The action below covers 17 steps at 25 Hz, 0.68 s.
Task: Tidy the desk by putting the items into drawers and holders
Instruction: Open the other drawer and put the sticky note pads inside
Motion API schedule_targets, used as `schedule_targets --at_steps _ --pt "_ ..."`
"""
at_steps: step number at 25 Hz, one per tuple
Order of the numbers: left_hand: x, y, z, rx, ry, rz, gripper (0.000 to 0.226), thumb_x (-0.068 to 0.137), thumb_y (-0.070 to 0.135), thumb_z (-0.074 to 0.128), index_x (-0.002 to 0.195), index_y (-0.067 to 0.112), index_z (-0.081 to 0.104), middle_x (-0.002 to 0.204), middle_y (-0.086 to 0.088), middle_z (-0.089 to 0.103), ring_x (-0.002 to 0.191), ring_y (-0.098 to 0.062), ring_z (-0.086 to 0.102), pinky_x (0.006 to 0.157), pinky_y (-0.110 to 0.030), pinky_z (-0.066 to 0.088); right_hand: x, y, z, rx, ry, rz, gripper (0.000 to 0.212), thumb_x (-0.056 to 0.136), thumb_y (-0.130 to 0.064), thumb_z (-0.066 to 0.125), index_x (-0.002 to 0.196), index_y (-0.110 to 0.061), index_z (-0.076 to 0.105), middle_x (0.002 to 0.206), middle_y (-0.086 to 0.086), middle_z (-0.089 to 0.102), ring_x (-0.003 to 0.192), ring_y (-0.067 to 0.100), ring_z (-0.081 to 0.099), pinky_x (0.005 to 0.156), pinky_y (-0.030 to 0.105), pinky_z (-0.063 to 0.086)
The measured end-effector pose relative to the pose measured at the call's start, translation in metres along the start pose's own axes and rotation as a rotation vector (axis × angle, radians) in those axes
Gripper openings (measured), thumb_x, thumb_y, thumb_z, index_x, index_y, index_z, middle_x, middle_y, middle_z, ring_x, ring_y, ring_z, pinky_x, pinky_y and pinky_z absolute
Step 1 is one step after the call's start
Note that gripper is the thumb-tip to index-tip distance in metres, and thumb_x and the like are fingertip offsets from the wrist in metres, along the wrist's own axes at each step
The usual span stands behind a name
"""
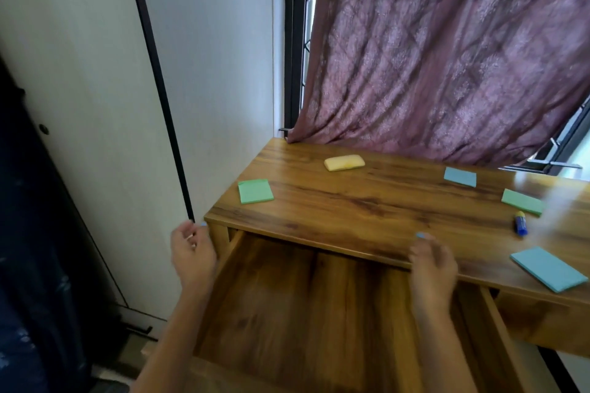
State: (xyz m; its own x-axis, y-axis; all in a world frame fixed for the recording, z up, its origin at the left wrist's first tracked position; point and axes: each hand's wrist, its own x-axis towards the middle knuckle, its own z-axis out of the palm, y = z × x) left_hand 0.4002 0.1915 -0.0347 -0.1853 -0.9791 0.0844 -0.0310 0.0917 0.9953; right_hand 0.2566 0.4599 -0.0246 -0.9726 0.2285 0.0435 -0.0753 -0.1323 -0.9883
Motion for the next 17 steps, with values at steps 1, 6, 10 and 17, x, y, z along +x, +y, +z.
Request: schedule_targets --at_steps 1,6,10,17 --pt "0.009 0.003 0.015 0.033 -0.043 0.007 0.032 0.095 0.022 0.049 0.123 0.007 0.049 0.113 -0.007 0.057 0.102 -0.019 0.053 0.083 -0.026 0.044 0.003 0.004 0.023 -0.053 -0.093 -0.012 0.009 0.091 -0.009 0.055 0.097 -0.014 0.059 0.095 0.015 0.065 0.092 0.029 0.059 0.075 0.023 0.042" --pt "0.064 -0.005 0.076 0.255 -0.235 -0.015 0.036 0.091 0.031 0.051 0.118 0.009 0.056 0.111 -0.006 0.063 0.097 -0.02 0.057 0.087 -0.035 0.049 0.002 0.022 0.149 -0.484 -0.611 -0.001 0.032 0.092 -0.027 0.056 0.122 -0.015 0.053 0.103 -0.003 0.058 0.088 0.01 0.053 0.066 0.016 0.041" --pt "0.108 -0.015 0.116 0.391 -0.323 -0.065 0.036 0.092 0.028 0.053 0.12 0.005 0.052 0.117 -0.01 0.058 0.112 -0.028 0.053 0.092 -0.035 0.042 0.018 0.053 0.221 -0.618 -0.797 0.047 0.049 0.088 -0.039 0.058 0.131 -0.022 0.044 0.128 -0.001 0.055 0.107 0.014 0.054 0.084 0.03 0.046" --pt "0.17 -0.045 0.165 0.554 -0.429 -0.039 0.037 0.09 0.026 0.051 0.118 0.002 0.052 0.119 -0.014 0.06 0.109 -0.032 0.056 0.093 -0.038 0.047 0.044 0.109 0.309 -0.822 -0.882 -0.146 0.065 0.078 -0.042 0.065 0.133 -0.019 0.041 0.134 0.003 0.05 0.116 0.021 0.049 0.088 0.034 0.043"
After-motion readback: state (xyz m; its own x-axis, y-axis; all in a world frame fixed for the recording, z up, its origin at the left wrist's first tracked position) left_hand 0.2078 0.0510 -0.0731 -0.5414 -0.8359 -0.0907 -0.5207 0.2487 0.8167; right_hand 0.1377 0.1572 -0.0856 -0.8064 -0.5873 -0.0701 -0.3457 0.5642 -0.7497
